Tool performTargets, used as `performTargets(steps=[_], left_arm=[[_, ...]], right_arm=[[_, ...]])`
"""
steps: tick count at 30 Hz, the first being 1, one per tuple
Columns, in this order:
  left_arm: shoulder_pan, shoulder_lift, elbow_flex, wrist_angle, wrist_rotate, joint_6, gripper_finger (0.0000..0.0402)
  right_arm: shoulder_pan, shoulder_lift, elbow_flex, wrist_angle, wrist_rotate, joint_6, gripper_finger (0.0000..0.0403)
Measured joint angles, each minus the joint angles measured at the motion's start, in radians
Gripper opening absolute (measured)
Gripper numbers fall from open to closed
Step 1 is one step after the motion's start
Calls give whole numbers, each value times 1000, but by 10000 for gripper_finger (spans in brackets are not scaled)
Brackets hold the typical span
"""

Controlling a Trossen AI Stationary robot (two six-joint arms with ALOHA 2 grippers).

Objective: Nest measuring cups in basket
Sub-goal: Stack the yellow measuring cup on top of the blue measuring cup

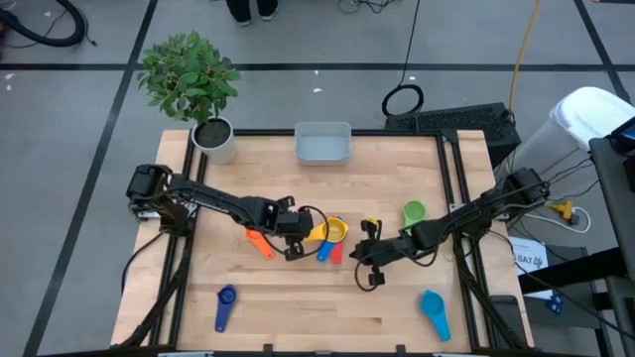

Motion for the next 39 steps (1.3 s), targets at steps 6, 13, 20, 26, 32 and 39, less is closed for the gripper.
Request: performTargets(steps=[6,13,20,26,32,39], left_arm=[[0,0,0,-1,-1,-5,78],[-10,1,0,62,-2,0,78],[-5,18,1,-4,-71,54,78],[23,5,1,-6,-43,48,78],[50,15,1,-29,-37,71,78],[57,16,1,5,-26,66,78]], right_arm=[[0,0,0,14,-2,2,0],[0,0,0,43,-2,1,0],[23,0,0,57,-2,-2,0],[37,0,0,55,-2,20,0],[31,34,0,-11,3,36,0],[13,135,1,115,2,26,0]])
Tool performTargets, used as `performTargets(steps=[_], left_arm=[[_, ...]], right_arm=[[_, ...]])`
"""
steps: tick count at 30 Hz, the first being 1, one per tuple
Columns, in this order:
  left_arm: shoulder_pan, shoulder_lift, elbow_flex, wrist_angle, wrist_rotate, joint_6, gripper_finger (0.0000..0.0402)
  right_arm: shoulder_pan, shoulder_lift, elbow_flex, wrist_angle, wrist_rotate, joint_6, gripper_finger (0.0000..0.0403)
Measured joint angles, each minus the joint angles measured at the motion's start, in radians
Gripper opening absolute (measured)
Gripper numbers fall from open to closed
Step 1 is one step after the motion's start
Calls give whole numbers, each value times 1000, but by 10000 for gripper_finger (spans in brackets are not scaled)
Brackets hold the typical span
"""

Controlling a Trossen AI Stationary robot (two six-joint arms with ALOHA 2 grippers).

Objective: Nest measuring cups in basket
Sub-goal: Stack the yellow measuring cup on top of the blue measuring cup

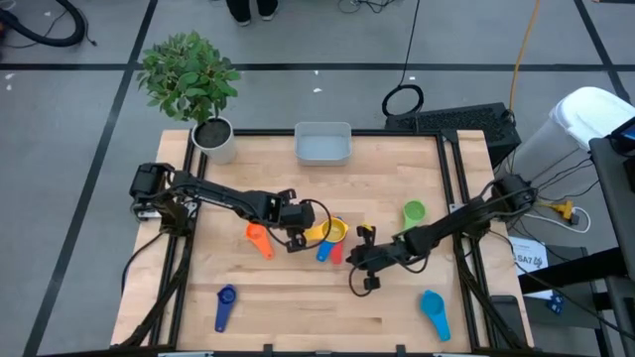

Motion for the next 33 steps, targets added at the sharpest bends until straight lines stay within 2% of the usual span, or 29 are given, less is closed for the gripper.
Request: performTargets(steps=[6,12,33], left_arm=[[-11,48,0,12,31,0,79],[-11,110,0,43,35,-4,79],[-68,99,0,169,78,-87,79]], right_arm=[[-18,34,0,75,-2,-20,0],[-32,35,9,78,-3,-35,0],[-75,34,66,84,-27,-77,0]])
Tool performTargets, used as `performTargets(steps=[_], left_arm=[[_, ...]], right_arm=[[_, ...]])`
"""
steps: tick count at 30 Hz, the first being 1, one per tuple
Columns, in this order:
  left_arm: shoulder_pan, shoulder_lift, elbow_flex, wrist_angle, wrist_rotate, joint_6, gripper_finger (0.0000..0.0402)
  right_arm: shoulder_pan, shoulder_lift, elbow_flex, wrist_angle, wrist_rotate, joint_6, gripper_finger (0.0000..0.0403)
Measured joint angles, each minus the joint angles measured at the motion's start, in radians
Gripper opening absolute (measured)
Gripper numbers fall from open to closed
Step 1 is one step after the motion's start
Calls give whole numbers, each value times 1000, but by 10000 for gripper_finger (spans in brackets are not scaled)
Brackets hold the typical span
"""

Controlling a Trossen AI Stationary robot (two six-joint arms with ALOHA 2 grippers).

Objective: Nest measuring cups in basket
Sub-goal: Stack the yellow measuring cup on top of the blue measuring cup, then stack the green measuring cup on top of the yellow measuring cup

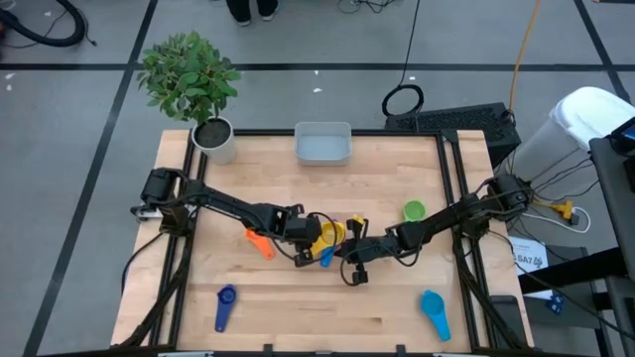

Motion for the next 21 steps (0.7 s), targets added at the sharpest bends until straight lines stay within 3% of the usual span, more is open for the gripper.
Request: performTargets(steps=[10,21], left_arm=[[-2,0,0,91,0,-42,79],[-11,-6,0,44,6,-36,78]], right_arm=[[-13,0,0,56,0,-24,0],[-8,-3,0,69,6,-75,0]])
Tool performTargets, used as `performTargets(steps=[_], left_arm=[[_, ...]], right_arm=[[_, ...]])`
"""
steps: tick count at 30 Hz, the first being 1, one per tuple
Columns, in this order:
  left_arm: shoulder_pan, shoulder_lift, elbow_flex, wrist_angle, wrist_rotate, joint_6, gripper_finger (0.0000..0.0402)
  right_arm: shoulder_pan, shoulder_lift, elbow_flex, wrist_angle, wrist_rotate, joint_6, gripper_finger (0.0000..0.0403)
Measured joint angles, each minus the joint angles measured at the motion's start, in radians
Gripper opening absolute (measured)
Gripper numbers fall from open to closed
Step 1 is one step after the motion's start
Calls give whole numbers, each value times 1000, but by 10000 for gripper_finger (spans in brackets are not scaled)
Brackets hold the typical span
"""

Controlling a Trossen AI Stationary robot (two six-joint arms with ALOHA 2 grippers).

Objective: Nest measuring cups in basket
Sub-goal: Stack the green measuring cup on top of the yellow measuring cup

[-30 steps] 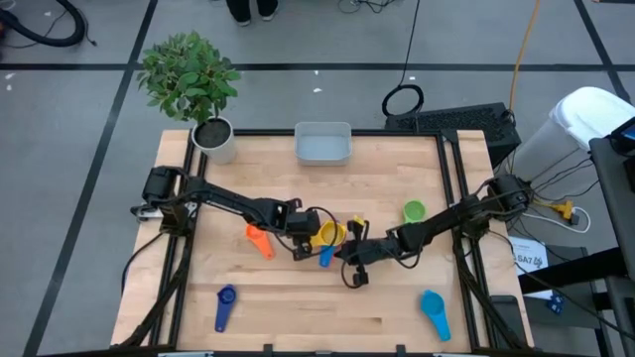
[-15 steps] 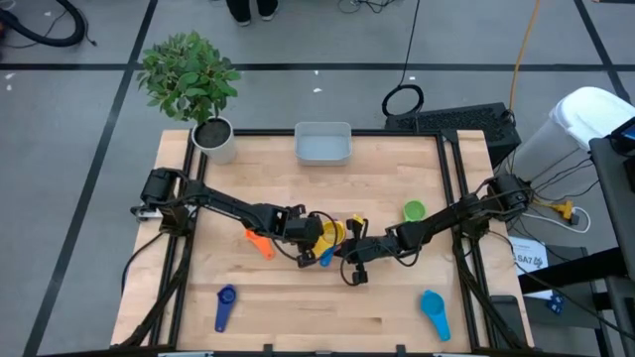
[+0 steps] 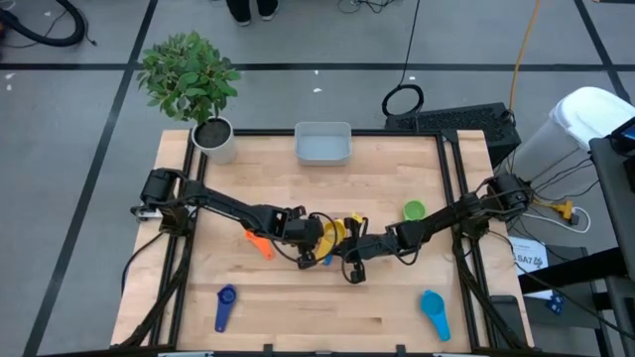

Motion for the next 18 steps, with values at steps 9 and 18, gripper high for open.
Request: performTargets(steps=[9,18], left_arm=[[0,-162,0,-383,-64,-19,79],[-31,-211,-41,-790,-194,-252,79]], right_arm=[[34,-128,22,-112,107,-79,0],[35,-307,26,-319,235,-54,2]])
